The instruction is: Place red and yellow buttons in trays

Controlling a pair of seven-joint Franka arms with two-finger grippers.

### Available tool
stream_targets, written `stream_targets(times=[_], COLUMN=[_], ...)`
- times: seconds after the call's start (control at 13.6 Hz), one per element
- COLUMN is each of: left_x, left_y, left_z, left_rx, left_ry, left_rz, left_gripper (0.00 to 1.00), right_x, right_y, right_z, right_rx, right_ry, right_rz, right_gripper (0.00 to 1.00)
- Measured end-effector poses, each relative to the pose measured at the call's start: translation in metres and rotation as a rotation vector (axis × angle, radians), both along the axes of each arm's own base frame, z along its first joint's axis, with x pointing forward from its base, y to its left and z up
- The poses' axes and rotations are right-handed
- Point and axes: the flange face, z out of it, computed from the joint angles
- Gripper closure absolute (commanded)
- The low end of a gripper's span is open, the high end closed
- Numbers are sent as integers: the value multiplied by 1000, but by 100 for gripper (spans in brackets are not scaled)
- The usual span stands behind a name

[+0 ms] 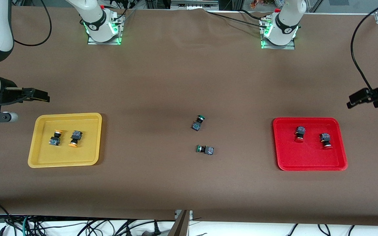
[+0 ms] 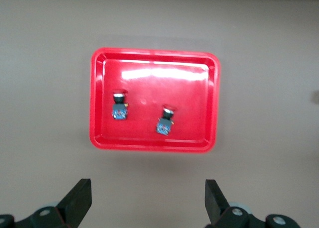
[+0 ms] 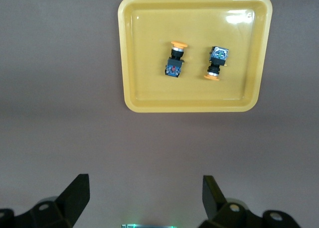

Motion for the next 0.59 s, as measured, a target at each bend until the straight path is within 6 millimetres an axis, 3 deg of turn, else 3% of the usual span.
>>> stream_targets(times=[0.29,0.59], left_x=[-18,-12], left_y=[-46,-56], left_z=[34,46], left_rx=[2,2], left_ry=[-4,-23], left_rz=[-20,-36], left_gripper=[0,0], right_x=[-1,-30], right_y=[18,-4], right_z=[25,91], right_rx=[-9,12], right_ry=[-44,-147], right_rz=[38,15], right_gripper=[0,0])
